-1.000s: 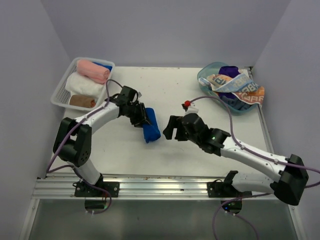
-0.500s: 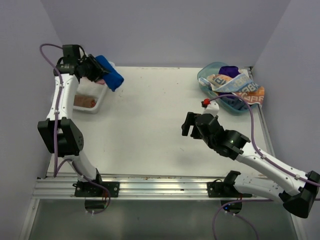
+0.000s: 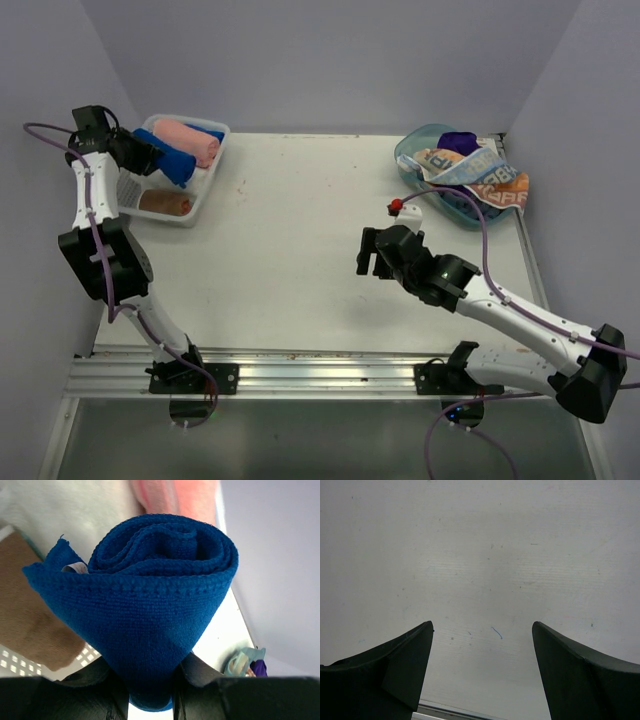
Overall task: Roll the towels
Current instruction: Place the rolled towel into the container, then grab a towel with the right arm, then move the towel to the center of the board, then flatten the towel
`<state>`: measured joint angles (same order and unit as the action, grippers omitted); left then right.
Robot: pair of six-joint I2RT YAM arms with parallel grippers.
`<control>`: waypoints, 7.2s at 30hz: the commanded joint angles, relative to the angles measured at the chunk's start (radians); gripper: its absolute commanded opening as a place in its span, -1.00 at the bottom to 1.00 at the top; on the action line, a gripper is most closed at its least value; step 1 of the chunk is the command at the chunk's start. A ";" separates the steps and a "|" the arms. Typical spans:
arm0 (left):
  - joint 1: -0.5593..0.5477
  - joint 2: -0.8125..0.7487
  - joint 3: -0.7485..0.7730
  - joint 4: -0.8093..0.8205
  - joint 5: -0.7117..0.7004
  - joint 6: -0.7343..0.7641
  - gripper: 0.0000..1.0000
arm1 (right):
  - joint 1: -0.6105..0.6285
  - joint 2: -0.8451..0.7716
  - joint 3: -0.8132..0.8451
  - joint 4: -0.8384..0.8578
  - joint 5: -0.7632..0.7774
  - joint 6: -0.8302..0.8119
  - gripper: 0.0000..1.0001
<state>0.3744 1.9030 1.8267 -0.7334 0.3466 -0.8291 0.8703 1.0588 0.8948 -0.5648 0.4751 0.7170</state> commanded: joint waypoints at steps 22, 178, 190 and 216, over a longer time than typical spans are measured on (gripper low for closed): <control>0.031 0.016 -0.115 0.013 -0.107 0.076 0.66 | -0.001 0.033 0.102 -0.024 0.025 -0.042 0.68; -0.589 -0.340 -0.161 -0.181 -0.298 0.344 -1.00 | -0.541 0.339 0.628 -0.049 -0.296 -0.145 -1.00; -0.443 -0.331 -0.205 -0.210 -0.083 0.318 -1.00 | -0.541 -0.020 0.209 -0.187 -0.271 -0.113 -1.00; -0.577 -0.325 -0.747 0.054 -0.423 0.252 0.17 | -0.542 0.053 -0.094 -0.122 -0.317 -0.025 0.21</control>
<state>-0.2153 1.5520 1.0763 -0.8219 -0.0010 -0.5442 0.3309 1.0840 0.7696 -0.7189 0.1398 0.7040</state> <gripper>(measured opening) 0.586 0.578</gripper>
